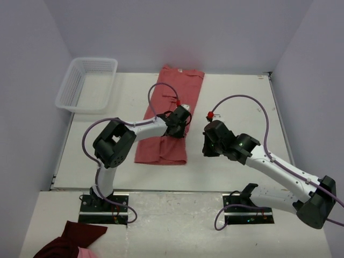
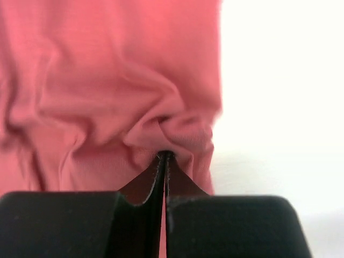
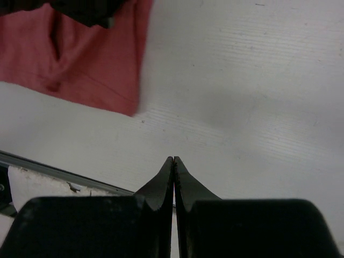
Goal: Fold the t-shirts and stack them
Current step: Rotate the tshirt 90 degrees
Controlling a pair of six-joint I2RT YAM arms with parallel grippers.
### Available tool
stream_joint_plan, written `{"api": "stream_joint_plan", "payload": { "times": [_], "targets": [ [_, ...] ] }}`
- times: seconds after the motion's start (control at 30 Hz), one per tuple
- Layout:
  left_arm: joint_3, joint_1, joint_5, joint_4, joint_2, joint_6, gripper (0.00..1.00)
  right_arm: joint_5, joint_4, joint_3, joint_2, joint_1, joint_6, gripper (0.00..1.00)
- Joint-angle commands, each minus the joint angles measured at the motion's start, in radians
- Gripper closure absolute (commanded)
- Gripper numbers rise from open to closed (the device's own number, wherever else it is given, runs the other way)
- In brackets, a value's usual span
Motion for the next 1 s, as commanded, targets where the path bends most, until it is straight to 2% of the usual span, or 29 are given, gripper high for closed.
{"api": "stream_joint_plan", "payload": {
  "times": [0.0, 0.13, 0.23, 0.37, 0.53, 0.6, 0.67, 0.7, 0.77, 0.8, 0.87, 0.97],
  "targets": [
    [0.024, -0.066, 0.471, 0.144, 0.131, -0.093, 1.00, 0.098, -0.039, 0.043, -0.024, 0.003, 0.043, 1.00],
    [0.122, -0.090, 0.532, 0.147, 0.142, -0.096, 1.00, 0.138, -0.053, 0.048, -0.027, 0.002, 0.057, 1.00],
    [0.133, -0.106, 0.526, 0.127, 0.118, -0.099, 1.00, 0.148, -0.068, 0.064, -0.027, 0.002, 0.057, 1.00],
    [0.052, -0.109, 0.468, 0.124, 0.035, -0.111, 1.00, 0.135, -0.068, 0.077, -0.018, -0.004, 0.042, 1.00],
    [-0.062, -0.110, 0.492, 0.187, -0.113, -0.055, 1.00, 0.104, -0.031, 0.051, 0.027, -0.004, 0.055, 0.98],
    [-0.068, -0.110, 0.495, 0.192, -0.148, -0.015, 1.00, 0.098, -0.011, 0.034, 0.042, -0.004, 0.066, 0.95],
    [-0.082, -0.110, 0.503, 0.196, -0.197, 0.007, 0.96, 0.090, -0.007, 0.034, 0.071, -0.004, 0.069, 0.90],
    [-0.089, -0.110, 0.524, 0.201, -0.214, 0.020, 0.90, 0.084, -0.007, 0.034, 0.077, -0.004, 0.071, 0.81],
    [-0.109, -0.112, 0.534, 0.204, -0.264, 0.027, 0.87, 0.082, -0.008, 0.032, 0.080, -0.003, 0.075, 0.69],
    [-0.120, -0.113, 0.519, 0.201, -0.284, 0.021, 0.85, 0.084, -0.011, 0.028, 0.077, -0.004, 0.079, 0.59],
    [-0.164, -0.115, 0.451, 0.186, -0.346, -0.011, 0.85, 0.090, -0.013, 0.017, 0.068, -0.004, 0.083, 0.55],
    [-0.230, -0.116, 0.359, 0.079, -0.410, -0.060, 0.94, 0.083, -0.018, -0.014, 0.063, -0.004, 0.098, 0.56]
  ]
}}
